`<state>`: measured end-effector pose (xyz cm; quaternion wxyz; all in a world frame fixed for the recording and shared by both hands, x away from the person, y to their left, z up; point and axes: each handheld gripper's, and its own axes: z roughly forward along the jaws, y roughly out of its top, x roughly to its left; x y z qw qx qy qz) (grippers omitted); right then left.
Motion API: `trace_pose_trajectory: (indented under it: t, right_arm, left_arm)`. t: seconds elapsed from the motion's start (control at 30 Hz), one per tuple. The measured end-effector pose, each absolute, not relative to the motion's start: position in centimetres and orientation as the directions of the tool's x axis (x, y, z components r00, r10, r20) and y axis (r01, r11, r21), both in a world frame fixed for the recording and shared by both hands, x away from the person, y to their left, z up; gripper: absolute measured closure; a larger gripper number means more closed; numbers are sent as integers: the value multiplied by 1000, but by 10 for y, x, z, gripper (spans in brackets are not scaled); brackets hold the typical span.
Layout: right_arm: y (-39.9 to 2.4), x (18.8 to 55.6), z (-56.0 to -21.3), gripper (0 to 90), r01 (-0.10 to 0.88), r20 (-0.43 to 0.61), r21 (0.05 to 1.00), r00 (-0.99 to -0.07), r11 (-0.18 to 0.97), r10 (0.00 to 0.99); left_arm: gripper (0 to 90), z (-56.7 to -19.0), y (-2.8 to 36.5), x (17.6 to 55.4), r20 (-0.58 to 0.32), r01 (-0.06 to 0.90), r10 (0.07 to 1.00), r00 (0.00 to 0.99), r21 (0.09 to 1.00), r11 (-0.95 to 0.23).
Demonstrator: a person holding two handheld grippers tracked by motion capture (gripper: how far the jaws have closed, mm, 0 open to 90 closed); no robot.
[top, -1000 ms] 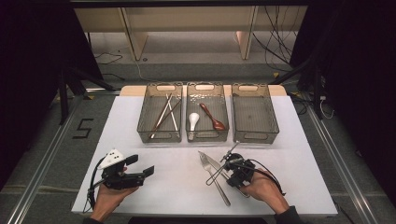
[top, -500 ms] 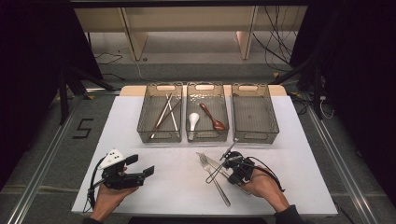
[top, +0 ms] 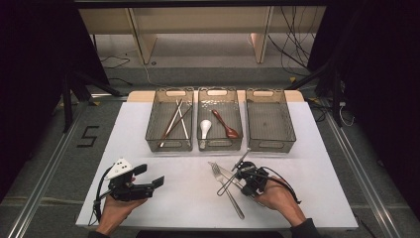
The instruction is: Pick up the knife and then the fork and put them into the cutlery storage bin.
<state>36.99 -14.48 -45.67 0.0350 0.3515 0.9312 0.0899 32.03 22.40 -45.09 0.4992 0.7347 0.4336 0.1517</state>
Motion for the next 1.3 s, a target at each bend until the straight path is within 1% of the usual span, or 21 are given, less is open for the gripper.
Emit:
trace_pose_trajectory:
  t: [0.2,0.37,0.93,1.3]
  right_arm:
    - [-146,370,-456,800,630,-4,199,-765,751,644]
    - [-148,372,-454,802,619,-20,223,-769,753,639]
    - [-162,371,-423,802,604,-8,361,-760,711,650]
    - [-178,382,-398,802,607,5,437,-739,664,673]
  left_arm:
    - [160,-451,225,320,-210,486,791,575,865,-123]
    - [160,-450,226,320,-210,485,791,575,866,-123]
    - [160,-450,227,320,-210,482,797,567,868,-114]
    - [160,-450,229,321,-215,485,799,562,868,-108]
